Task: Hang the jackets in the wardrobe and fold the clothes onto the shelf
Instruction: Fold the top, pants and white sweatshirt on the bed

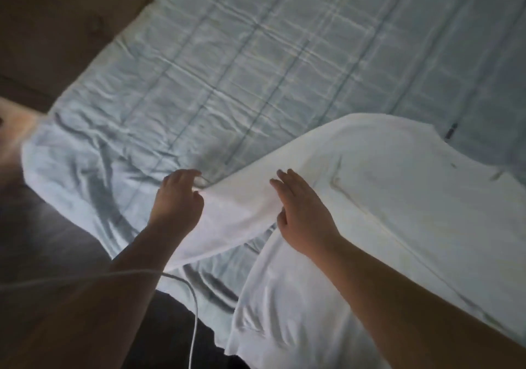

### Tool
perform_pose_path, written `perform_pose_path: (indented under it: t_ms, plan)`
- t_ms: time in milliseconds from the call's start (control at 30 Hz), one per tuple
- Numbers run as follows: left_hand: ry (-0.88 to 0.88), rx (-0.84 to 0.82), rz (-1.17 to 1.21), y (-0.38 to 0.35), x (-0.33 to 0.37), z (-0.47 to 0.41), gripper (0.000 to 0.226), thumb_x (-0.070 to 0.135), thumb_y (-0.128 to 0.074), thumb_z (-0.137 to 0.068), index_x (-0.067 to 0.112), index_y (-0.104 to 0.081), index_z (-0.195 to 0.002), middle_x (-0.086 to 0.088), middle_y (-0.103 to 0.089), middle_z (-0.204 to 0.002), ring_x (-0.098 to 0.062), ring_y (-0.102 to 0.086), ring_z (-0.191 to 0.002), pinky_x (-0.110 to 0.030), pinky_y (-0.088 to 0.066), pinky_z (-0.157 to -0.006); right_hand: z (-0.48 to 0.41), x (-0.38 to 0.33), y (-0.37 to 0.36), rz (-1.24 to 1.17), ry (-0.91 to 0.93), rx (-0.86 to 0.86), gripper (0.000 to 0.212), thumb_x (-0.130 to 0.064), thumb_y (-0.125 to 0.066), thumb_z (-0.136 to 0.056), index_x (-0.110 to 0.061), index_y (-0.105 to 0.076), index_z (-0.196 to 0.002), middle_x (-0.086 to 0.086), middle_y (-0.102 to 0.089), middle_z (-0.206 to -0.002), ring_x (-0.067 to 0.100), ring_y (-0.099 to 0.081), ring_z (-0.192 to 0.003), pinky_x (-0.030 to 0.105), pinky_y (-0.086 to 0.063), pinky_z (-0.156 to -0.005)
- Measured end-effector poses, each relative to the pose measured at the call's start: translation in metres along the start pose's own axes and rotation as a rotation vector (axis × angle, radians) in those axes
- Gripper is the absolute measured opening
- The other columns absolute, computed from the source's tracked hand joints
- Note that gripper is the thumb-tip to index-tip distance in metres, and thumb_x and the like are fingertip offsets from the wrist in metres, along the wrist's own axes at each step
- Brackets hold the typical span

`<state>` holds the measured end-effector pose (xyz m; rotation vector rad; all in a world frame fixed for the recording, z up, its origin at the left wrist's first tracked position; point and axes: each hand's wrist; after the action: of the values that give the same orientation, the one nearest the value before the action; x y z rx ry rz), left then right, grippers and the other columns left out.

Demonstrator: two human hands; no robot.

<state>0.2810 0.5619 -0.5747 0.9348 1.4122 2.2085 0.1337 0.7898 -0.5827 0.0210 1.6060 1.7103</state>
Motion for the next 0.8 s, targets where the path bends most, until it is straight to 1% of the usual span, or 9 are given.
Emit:
perform_pose_path:
  t_ms: [67,167,267,367,467,567,633,733,800]
  plan:
    - [0.147,-0.075,-0.016,0.009,-0.03,0.007,0.043,0.006,-0.06,-0.081,0.012,-0.062,-0.123,-0.014,-0.061,-0.12,-0.039,-0.054,-0.113,-0.046,-0.043,-0.1,-0.017,-0.016,-0.009,0.025,0.078,-0.019,0.059,-0.009,-0.053,-0.084,-0.011,-0.047,-0.143,0.006,-0.043,-0.152,0.023,-0.03,-0.146,0.031,-0.018,-0.121]
    - [0.207,-0.193,-0.025,0.014,-0.07,0.025,0.037,0.015,-0.068,-0.084,0.014,-0.062,-0.12,-0.014,-0.062,-0.114,-0.038,-0.057,-0.109,-0.044,-0.044,-0.099,-0.032,-0.031,-0.027,0.081,0.181,-0.091,0.054,-0.008,-0.059,-0.08,-0.01,-0.055,-0.134,0.01,-0.053,-0.142,0.029,-0.043,-0.138,0.04,-0.027,-0.119]
    - [0.207,-0.231,0.012,0.015,-0.096,0.047,0.033,0.028,-0.072,-0.085,0.015,-0.062,-0.114,-0.012,-0.063,-0.107,-0.034,-0.061,-0.101,-0.045,-0.049,-0.093,-0.038,-0.039,-0.04,0.212,0.194,-0.224,0.052,-0.02,-0.052,-0.086,-0.017,-0.048,-0.138,0.009,-0.044,-0.148,0.029,-0.035,-0.141,0.047,-0.028,-0.116]
    - [0.258,-0.288,0.051,0.017,-0.104,0.06,0.03,0.04,-0.071,-0.086,0.017,-0.061,-0.104,-0.006,-0.063,-0.099,-0.029,-0.063,-0.09,-0.042,-0.052,-0.083,-0.035,-0.043,-0.046,0.281,0.141,-0.217,0.057,-0.023,-0.051,-0.085,-0.019,-0.044,-0.142,0.009,-0.04,-0.152,0.03,-0.032,-0.142,0.048,-0.028,-0.115]
    - [0.226,-0.337,0.053,0.023,-0.103,0.061,0.024,0.041,-0.066,-0.089,0.022,-0.055,-0.081,-0.001,-0.059,-0.085,-0.028,-0.061,-0.082,-0.035,-0.047,-0.072,-0.029,-0.046,-0.052,0.324,0.12,-0.198,0.063,-0.024,-0.051,-0.085,-0.018,-0.039,-0.147,0.01,-0.034,-0.157,0.031,-0.027,-0.145,0.051,-0.024,-0.117]
    - [0.3,-0.261,0.175,0.038,-0.098,0.051,0.034,0.036,-0.065,-0.091,0.015,-0.049,-0.07,-0.001,-0.055,-0.067,-0.022,-0.055,-0.065,-0.033,-0.037,-0.057,-0.025,-0.049,-0.057,0.345,0.117,-0.157,0.063,-0.027,-0.045,-0.09,-0.019,-0.034,-0.152,0.009,-0.027,-0.161,0.031,-0.024,-0.148,0.053,-0.02,-0.118]
    - [0.343,-0.204,0.245,0.053,-0.098,0.041,0.033,0.033,-0.065,-0.092,0.013,-0.049,-0.071,0.0,-0.051,-0.064,-0.018,-0.046,-0.059,-0.032,-0.035,-0.056,-0.027,-0.052,-0.059,0.34,0.103,-0.118,0.06,-0.03,-0.041,-0.094,-0.02,-0.032,-0.153,0.009,-0.027,-0.161,0.03,-0.023,-0.148,0.055,-0.019,-0.118]
    - [0.3,-0.14,0.243,0.077,-0.105,0.027,0.035,0.031,-0.069,-0.09,0.01,-0.046,-0.073,0.0,-0.046,-0.065,-0.018,-0.041,-0.06,-0.032,-0.035,-0.057,-0.036,-0.06,-0.062,0.313,0.071,-0.06,0.06,-0.033,-0.039,-0.096,-0.019,-0.03,-0.154,0.009,-0.027,-0.161,0.031,-0.023,-0.148,0.058,-0.017,-0.117]
    - [0.288,-0.064,0.238,0.09,-0.112,0.017,0.037,0.033,-0.072,-0.086,0.011,-0.045,-0.074,-0.001,-0.046,-0.065,-0.018,-0.039,-0.061,-0.034,-0.035,-0.058,-0.044,-0.069,-0.063,0.304,0.057,-0.049,0.062,-0.036,-0.038,-0.097,-0.019,-0.025,-0.156,0.009,-0.023,-0.163,0.031,-0.02,-0.15,0.059,-0.015,-0.118]
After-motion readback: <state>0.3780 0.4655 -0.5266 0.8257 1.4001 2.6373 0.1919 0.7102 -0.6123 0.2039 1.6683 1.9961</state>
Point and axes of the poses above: each hand's wrist, its own z-axis away from the middle knuckle, its own y-axis out of the back of the hand, x = y × z
